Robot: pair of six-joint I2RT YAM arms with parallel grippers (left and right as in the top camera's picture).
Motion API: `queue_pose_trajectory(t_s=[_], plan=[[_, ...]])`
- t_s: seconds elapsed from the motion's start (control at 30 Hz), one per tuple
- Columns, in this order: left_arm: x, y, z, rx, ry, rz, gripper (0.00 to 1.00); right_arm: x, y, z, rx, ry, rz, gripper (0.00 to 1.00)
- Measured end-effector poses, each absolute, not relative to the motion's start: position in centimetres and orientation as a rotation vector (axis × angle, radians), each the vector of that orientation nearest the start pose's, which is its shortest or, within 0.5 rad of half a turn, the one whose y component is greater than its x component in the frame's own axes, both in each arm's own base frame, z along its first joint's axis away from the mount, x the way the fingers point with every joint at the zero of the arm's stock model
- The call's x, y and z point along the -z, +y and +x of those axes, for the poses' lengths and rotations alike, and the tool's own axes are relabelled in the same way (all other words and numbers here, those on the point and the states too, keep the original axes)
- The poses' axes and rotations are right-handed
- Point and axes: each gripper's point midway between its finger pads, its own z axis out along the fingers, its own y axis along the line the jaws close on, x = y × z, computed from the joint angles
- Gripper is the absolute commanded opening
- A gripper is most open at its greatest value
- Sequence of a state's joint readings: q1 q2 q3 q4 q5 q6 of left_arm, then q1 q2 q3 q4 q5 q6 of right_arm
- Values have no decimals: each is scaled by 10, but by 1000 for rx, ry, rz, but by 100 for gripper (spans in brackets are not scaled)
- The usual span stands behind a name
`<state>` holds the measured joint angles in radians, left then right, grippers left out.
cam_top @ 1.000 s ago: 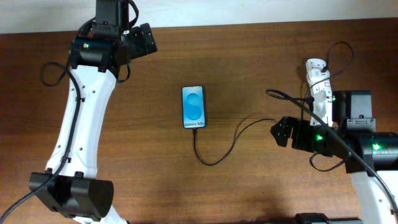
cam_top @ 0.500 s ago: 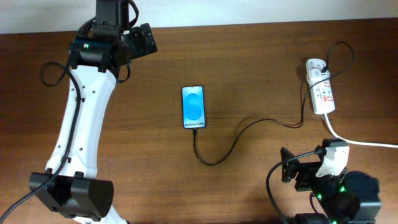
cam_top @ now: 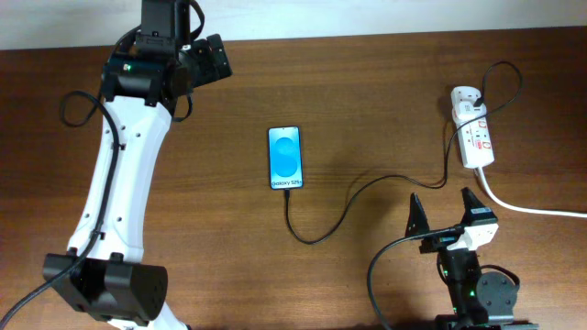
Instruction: Plug charger to phone and switch on socket
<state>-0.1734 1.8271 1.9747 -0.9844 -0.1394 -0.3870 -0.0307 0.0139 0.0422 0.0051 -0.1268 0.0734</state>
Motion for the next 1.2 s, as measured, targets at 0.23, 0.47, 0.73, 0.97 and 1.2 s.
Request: queue_pose_trajectory(t_s=[0.23,0.47,0.73,0.97,1.2], plan=[[-283,-60,481,94,2378,-320,99,-159,5,246,-90,1642,23,98],[-283,-60,481,94,2378,-320,99,-159,5,246,-89,1642,24,98],[-283,-60,481,94,2378,-320,99,-159,5,246,-89,1642,23,98],[-273,-58,469,71,2441,-322,99,-159,5,246,-88,1642,23,98],[-243,-55,411,-22,2685,-301,99,-159,5,246,-88,1640,23,98]])
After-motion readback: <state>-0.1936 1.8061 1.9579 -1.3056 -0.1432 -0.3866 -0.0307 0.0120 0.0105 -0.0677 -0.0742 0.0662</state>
